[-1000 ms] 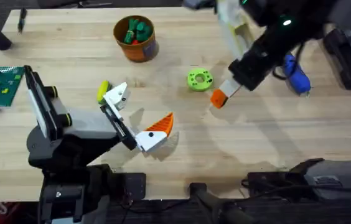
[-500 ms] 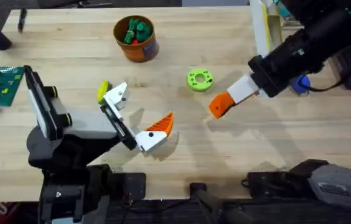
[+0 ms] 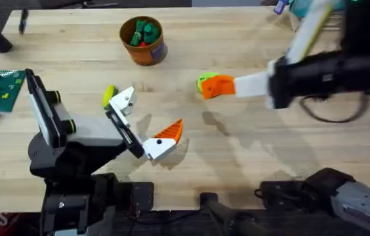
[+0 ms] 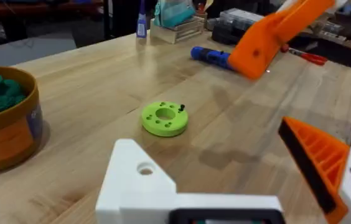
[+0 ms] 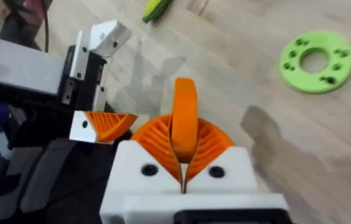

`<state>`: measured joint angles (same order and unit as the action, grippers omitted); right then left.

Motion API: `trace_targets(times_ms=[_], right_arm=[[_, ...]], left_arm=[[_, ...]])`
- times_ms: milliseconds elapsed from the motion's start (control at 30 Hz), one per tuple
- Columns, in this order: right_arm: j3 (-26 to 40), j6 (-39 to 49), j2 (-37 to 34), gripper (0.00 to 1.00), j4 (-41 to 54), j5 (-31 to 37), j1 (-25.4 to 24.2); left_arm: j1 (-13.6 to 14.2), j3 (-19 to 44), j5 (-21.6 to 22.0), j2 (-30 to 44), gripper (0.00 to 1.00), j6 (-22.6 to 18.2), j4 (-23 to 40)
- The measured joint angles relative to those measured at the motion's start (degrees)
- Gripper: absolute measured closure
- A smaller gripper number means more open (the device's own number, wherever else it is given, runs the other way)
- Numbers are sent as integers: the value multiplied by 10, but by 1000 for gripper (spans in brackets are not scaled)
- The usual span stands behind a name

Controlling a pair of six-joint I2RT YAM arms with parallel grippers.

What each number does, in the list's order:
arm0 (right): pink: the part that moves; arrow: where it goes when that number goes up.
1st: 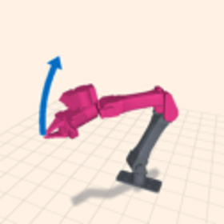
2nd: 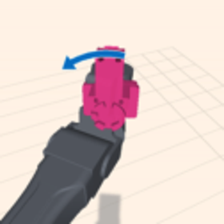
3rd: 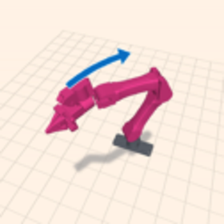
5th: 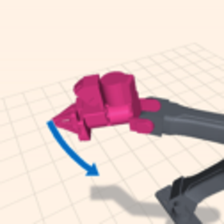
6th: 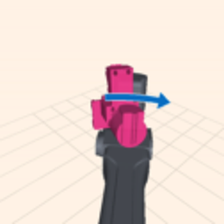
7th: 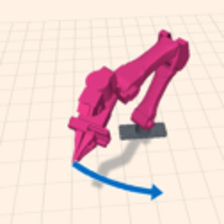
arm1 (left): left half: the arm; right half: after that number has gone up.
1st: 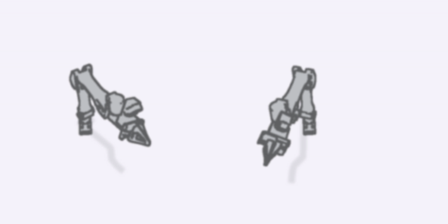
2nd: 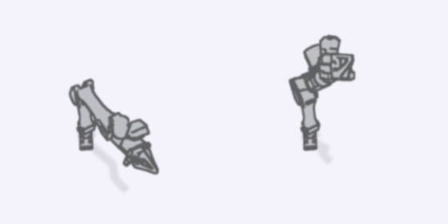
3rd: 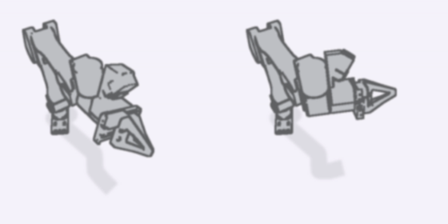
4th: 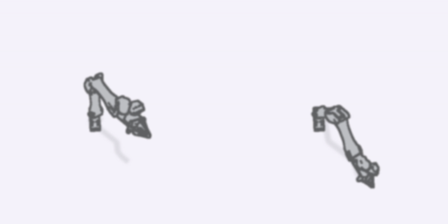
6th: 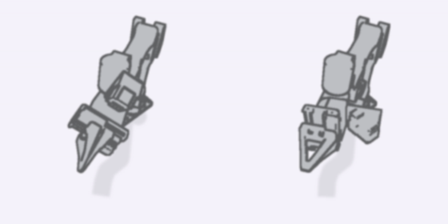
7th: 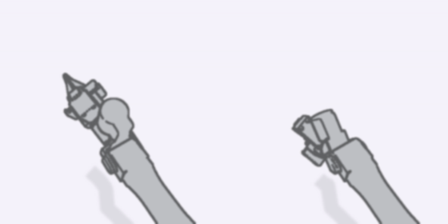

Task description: Pick up the gripper from the table and insert it into the empty holder that is missing its gripper. Then pick up a screw, insert it into the mounting hole, and use the screwdriver to tighten it. Finally, clean up the table by picking up the vegetable and placing it into the bucket.

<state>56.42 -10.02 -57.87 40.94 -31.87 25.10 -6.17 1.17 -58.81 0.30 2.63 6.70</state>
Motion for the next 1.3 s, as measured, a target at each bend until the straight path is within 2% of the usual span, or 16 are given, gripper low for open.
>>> trace_targets(times_ms=[133,233,400,533,1000,1167,1200,1300], right_arm=[[-64,-30,-44,982,-87,-65,0],[-78,-41,-89,982,-119,-114,0],[-79,-51,-162,982,-183,-205,0],[-79,-75,-203,982,-208,-252,0],[-80,-115,-277,982,-322,-405,0],[-80,-166,-316,982,-418,-450,0],[-80,-204,-334,982,-451,-466,0],[-80,-235,-349,982,-470,-475,0]], left_arm=[[0,0,0,0,15,0,0],[0,0,0,0,15,0,0],[0,0,0,0,16,0,0],[0,0,0,0,15,0,0],[0,0,-1,0,15,0,0],[0,0,-1,0,15,0,0],[0,0,-1,0,15,0,0],[0,0,-1,0,16,0,0]])
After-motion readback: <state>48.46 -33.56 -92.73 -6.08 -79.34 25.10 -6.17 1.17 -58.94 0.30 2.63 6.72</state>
